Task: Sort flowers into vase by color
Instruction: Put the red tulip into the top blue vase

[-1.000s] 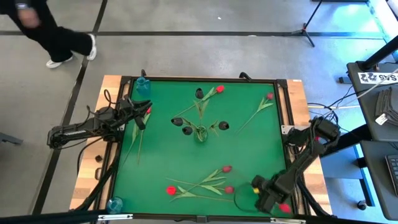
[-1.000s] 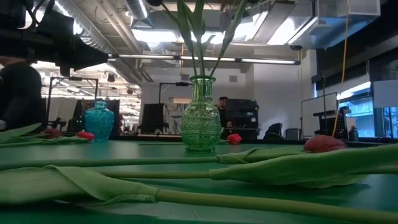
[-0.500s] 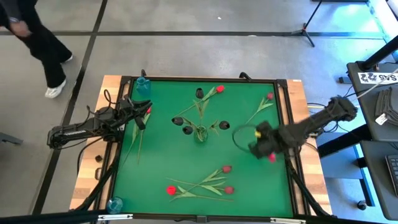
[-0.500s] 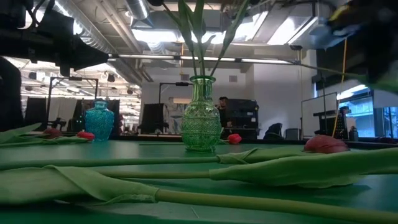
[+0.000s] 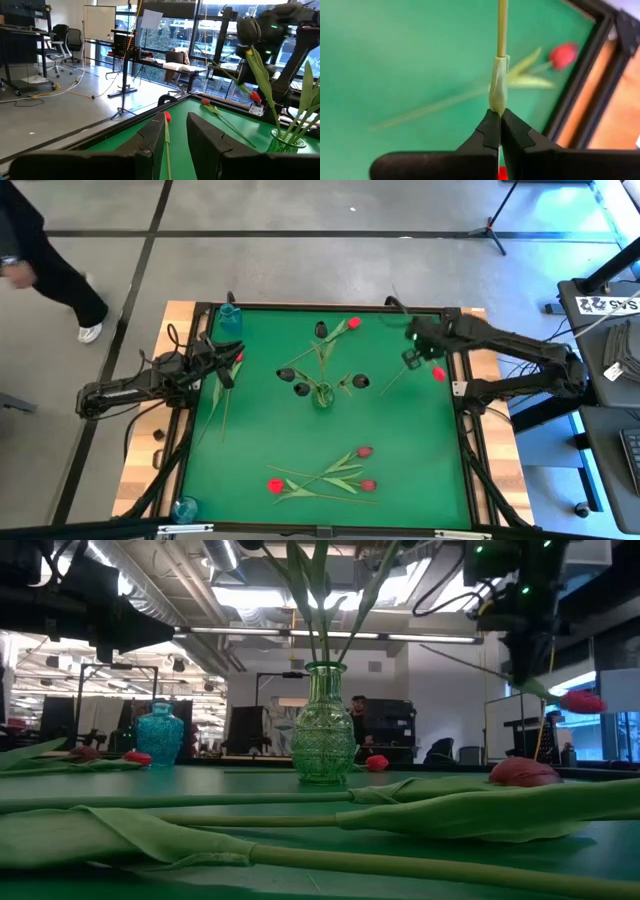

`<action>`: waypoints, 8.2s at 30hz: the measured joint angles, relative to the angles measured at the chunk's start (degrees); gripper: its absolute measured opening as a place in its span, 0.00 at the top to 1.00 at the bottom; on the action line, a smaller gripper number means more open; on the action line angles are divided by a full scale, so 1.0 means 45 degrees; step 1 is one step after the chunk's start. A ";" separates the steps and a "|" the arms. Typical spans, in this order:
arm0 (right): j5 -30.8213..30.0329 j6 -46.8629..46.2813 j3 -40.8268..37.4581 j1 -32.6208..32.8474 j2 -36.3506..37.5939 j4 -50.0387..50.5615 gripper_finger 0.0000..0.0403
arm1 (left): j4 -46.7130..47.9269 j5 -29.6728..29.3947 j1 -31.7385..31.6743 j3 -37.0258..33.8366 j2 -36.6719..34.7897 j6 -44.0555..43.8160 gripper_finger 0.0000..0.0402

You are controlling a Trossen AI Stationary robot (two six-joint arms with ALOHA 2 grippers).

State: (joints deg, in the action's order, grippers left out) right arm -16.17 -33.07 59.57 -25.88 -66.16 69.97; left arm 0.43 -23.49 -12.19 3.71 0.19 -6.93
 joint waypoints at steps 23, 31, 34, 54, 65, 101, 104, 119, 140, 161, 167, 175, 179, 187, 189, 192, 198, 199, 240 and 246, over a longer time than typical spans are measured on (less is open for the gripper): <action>0.2418 1.3639 0.2488 -0.2994 -0.6547 -0.8581 1.00 | 0.0000 -0.0005 0.0000 0.0001 0.0002 0.0003 0.80; 0.4080 1.6231 0.2491 -0.1985 -0.7622 -1.0163 1.00 | 0.0000 -0.0005 0.0000 0.0000 0.0001 -0.0002 0.80; 0.4675 1.6654 0.2477 -0.1762 -0.7994 -1.0595 1.00 | -0.0002 -0.0005 0.0000 -0.0002 -0.0002 0.0000 0.80; 0.4066 1.6112 0.2818 0.0501 -0.8955 -1.2042 0.56 | -0.0053 -0.0008 0.0000 0.0000 0.0037 0.0357 0.80; 0.1306 1.5937 0.2953 0.0523 -0.6385 -1.0110 0.48 | -0.1471 0.0104 0.0000 -0.0002 0.0042 -0.0552 0.80; 0.1703 1.0251 -0.1078 0.6396 0.1871 -1.0918 0.79 | -0.9163 0.2737 -0.2390 0.0417 1.1340 -0.4348 0.62; 0.1003 1.0195 -0.1078 0.7090 0.1871 -1.0985 0.79 | -0.9170 0.3319 -0.2636 0.1179 1.2672 -0.4024 0.56; -0.2802 0.7601 -0.1078 0.9651 0.2833 -0.8726 0.79 | -1.0901 0.3213 -0.2851 0.4323 1.9611 -0.2549 0.51; -0.2281 0.4040 -0.1098 0.9946 0.2004 -0.6755 0.79 | -0.9267 0.2919 -0.2297 0.7168 2.3892 -0.1089 0.51; -0.2277 0.4262 -0.1083 0.9921 0.1983 -0.7442 0.79 | -0.3543 0.0467 -0.1268 0.7687 2.3126 -0.2600 0.98; -0.2396 0.4511 -0.1083 0.9921 0.1983 -0.7444 0.79 | 0.0461 0.0278 0.0003 0.7581 2.1190 -0.4389 0.99; -0.2514 0.4847 -0.1083 0.9916 0.1983 -0.7435 0.79 | 0.6754 0.1423 0.1055 0.7522 1.8493 -0.7629 0.94; -0.2509 0.4884 -0.1083 0.9906 0.1983 -0.7437 0.79 | 0.8309 0.1700 0.1465 0.7522 1.7843 -0.8372 0.86; -0.1767 0.4464 -0.1083 0.9911 0.1983 -0.7444 0.79 | 0.5100 0.2412 0.0049 0.7533 1.7603 -0.6389 0.68; -0.1421 0.4354 -0.1083 0.9912 0.1983 -0.7426 0.79 | 0.3513 0.3045 -0.0774 0.7574 1.7778 -0.5652 0.66; -0.1104 0.4325 -0.1083 0.9916 0.1983 -0.7408 0.79 | 0.3053 0.3292 -0.1852 0.7718 1.8195 -0.4865 0.65; -0.0946 0.4327 -0.1083 0.9916 0.1988 -0.7191 0.79 | 0.1724 0.3209 -0.2271 0.7764 1.9203 -0.3938 0.65; -0.0948 0.4343 -0.1083 0.9916 0.1988 -0.7196 0.79 | 0.1427 0.3206 -0.2151 0.7764 1.9325 -0.3897 0.65; 0.0396 0.3755 -0.0087 0.9926 0.2035 -0.6849 0.79 | -0.0150 -0.4937 -0.1452 0.7768 1.4208 -0.2404 0.99; -0.0404 0.4502 -0.0087 0.9926 0.2022 -0.6851 0.79 | -0.3911 -0.7048 -0.1860 0.7775 1.1664 0.0920 0.99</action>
State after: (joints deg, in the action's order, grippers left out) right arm -17.99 -12.81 59.18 18.79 -57.06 39.13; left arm -17.17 -55.20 -20.55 38.70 52.68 -2.79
